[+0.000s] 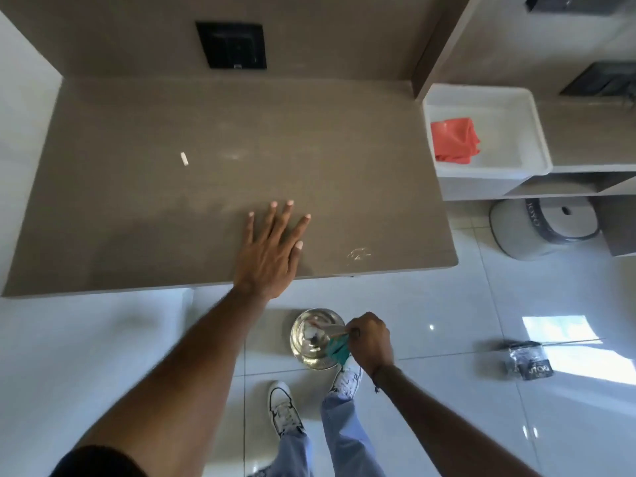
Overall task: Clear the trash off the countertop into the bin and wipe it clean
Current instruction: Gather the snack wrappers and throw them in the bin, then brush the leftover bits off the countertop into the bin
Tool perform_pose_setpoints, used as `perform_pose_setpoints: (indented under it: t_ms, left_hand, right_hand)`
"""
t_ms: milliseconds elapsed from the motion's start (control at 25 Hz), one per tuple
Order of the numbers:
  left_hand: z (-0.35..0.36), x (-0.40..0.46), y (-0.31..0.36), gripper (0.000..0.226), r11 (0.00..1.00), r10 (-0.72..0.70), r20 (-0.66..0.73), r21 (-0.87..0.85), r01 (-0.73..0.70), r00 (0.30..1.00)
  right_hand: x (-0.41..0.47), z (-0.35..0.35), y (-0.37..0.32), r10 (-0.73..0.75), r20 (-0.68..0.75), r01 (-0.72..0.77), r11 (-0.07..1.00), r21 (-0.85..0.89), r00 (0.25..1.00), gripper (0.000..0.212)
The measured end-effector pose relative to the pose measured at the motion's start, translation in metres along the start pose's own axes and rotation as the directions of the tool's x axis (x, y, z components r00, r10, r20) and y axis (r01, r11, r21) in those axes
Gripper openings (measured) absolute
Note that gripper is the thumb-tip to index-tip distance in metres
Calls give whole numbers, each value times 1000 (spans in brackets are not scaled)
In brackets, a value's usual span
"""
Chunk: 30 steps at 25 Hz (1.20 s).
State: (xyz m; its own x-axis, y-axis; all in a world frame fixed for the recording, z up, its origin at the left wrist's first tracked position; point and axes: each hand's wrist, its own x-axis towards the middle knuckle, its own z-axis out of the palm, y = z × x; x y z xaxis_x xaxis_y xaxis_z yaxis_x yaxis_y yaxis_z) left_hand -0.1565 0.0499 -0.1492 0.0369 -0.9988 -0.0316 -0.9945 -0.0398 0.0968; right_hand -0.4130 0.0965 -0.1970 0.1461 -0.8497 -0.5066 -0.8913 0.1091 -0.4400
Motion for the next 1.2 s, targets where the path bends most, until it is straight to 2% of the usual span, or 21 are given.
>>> perform_pose_setpoints:
  t_ms: [120, 320, 480, 600, 680, 760, 880, 1000, 1080, 1120, 1200]
  left_hand:
    - [9, 9, -9, 59, 975, 217, -2, 57, -216, 976]
    - [13, 12, -10, 60, 970, 233, -74, 95, -226, 970]
    - [12, 13, -12, 60, 969, 237, -64, 82, -232, 969]
    - [4, 12, -9, 61, 972, 226, -29, 70, -224, 974]
    - [-5, 12, -9, 61, 977, 213, 28, 24, -213, 977]
    - [-8, 11, -9, 62, 982, 190, 64, -5, -190, 980]
    - [-16, 11, -9, 63, 985, 159, 93, -79, -152, 983]
    - [-22, 13, -10, 58, 980, 158, 78, -137, -147, 984]
    - [-20, 12, -8, 43, 976, 157, 20, -155, -152, 987]
    - [-18, 12, -8, 34, 974, 150, -17, -167, -151, 989]
    - [-15, 11, -9, 32, 975, 138, -43, -168, -143, 990]
  right_hand:
    - [27, 52, 19, 220, 26, -222, 971, 88, 975, 38]
    - [61, 103, 40, 345, 97, -355, 929, 105, 933, 41]
    - [62, 101, 43, 385, 103, -394, 915, 86, 917, 34]
    - [43, 72, 25, 266, 85, -272, 960, 69, 960, 24]
    - [22, 44, 5, 124, -5, -123, 986, 116, 992, 19]
    - [4, 13, -20, -54, -132, 81, 974, 209, 990, 16]
    - [10, -43, -78, -274, -344, 380, 876, 296, 898, 10]
    - [55, -93, -161, -457, -516, 614, 768, 182, 725, 7]
    - [90, -107, -220, -567, -470, 681, 725, 106, 677, 16]
    - [107, -107, -249, -609, -391, 690, 717, 101, 690, 22]
    - [134, -98, -304, -667, -172, 684, 725, 74, 725, 34]
